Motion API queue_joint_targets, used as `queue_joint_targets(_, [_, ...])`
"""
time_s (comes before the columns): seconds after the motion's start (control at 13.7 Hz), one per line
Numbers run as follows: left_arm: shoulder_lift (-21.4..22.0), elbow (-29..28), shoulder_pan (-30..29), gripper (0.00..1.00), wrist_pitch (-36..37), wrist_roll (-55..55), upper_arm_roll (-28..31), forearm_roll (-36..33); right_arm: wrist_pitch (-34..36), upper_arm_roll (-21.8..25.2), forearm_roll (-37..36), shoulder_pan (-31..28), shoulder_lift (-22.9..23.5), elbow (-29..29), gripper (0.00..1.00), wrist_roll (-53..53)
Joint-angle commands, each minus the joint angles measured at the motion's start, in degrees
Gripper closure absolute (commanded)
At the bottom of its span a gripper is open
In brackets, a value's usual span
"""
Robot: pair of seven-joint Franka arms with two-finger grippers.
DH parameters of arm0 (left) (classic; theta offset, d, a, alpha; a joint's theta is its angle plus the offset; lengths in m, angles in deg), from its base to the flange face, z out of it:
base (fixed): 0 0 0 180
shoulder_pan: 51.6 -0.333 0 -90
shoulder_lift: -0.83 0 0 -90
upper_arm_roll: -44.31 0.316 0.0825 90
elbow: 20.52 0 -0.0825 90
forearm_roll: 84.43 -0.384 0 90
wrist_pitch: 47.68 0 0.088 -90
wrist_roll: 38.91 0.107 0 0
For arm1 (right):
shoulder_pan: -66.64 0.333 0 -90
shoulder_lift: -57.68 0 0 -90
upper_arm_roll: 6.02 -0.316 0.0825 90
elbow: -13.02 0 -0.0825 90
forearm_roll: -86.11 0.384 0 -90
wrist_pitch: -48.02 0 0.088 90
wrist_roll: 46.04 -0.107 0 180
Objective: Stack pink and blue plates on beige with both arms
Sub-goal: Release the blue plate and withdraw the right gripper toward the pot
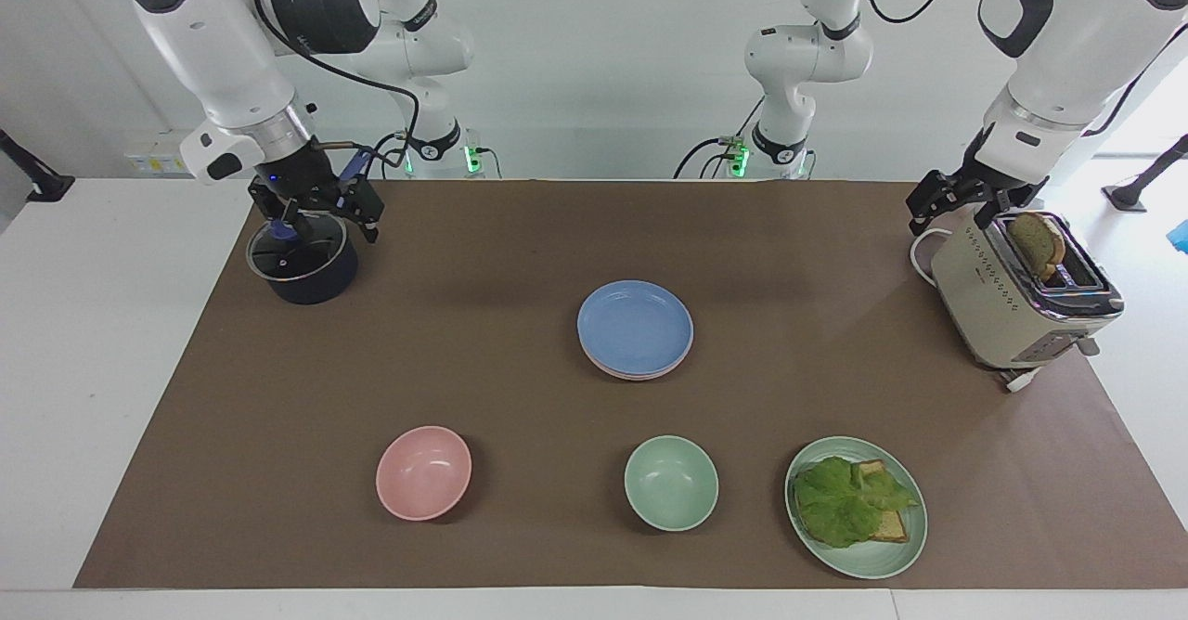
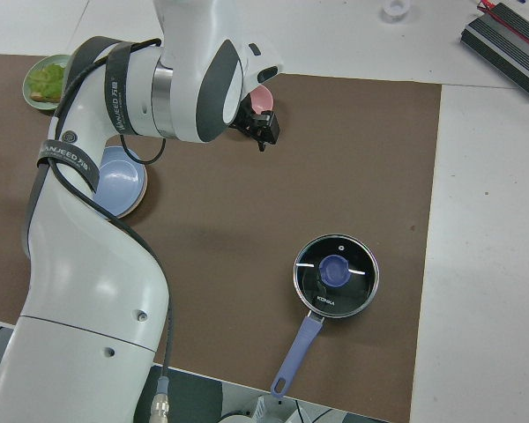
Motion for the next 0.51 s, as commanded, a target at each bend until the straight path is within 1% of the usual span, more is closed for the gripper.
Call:
queue_joint_targets(0.0, [0.37,0.47,-0.53,0.00,0.80,0.36,-0.18,0.16,5.13,-0.47,-1.21,-1.88,-0.73,-3.34,0.00,2.00])
queue_joint_targets(0.29, [0.37,0.47,-0.53,0.00,0.80,0.45,-0.18,0.16,11.20,-0.29,-3.58,-3.21,-1.43,-7.21,0.00,5.86])
queue_joint_targets(0.36, [0.37,0.47,-0.53,0.00,0.72,0.45,-0.18,0.16,11.74,-0.29,-3.84,-4.08,-1.61,-8.26,0.00,6.22])
queue_joint_targets(0.44, [0.37,0.47,-0.53,0.00,0.80,0.36,-0.18,0.16,11.13,-0.47,-3.84,-4.09,-2.04,-7.93,0.00,6.05])
